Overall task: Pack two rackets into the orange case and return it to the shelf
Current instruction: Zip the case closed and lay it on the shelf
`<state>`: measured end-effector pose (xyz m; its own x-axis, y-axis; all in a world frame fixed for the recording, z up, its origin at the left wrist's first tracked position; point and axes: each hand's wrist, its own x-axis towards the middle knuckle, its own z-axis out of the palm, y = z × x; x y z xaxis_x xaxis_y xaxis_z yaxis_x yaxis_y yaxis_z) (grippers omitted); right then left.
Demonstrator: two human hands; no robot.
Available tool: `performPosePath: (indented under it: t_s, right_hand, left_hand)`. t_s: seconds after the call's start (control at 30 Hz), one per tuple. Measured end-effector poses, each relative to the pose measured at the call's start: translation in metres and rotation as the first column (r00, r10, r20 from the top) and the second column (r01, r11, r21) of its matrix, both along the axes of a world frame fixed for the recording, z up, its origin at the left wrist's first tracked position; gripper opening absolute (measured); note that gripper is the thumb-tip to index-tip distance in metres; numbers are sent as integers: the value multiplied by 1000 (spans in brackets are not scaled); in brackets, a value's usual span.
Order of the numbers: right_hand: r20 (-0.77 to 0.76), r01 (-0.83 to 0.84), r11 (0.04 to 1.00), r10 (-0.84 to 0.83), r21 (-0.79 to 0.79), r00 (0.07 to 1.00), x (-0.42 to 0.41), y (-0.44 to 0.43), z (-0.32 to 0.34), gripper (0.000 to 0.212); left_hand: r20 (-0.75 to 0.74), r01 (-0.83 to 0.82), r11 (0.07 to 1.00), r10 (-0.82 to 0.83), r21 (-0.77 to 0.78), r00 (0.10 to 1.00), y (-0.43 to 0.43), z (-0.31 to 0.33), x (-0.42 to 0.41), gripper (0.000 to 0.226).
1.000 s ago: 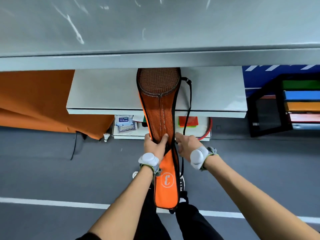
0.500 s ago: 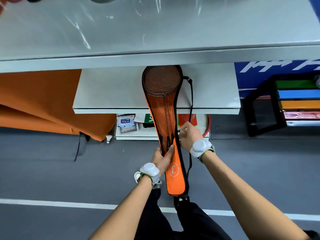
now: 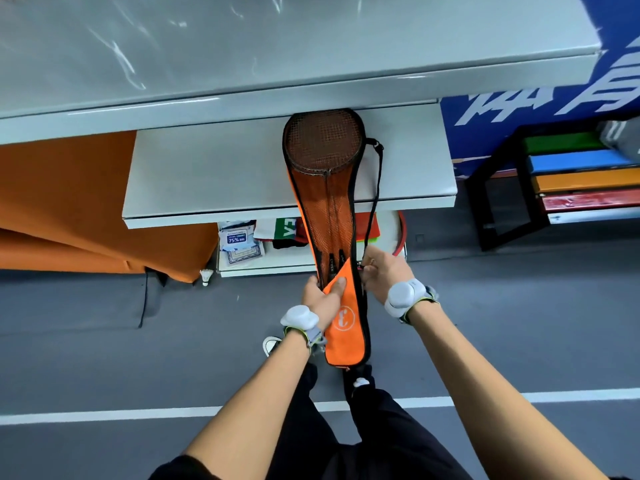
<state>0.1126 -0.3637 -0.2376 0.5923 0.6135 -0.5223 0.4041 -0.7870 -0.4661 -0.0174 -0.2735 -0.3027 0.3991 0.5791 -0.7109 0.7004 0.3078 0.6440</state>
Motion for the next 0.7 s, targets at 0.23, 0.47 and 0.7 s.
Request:
performPosePath:
  t_s: [0.23,0.47,0.7]
  right_hand:
    - [-264,-106,989,77,-99,961,-26,-43,3,29]
    - [-230,198,980,-197,-16,953,-35,-65,1,19]
    - [-127,261,965,-257,17,958,-49,-94,-5,13]
  left_hand:
    - [-39,-37,999,38,32,998,-8,0,1,81]
    - [-31,179,983,-180,-46,983,-26,2,-12,85]
    - [-59,212,977,-210,32,976,-46,-8,-18,46]
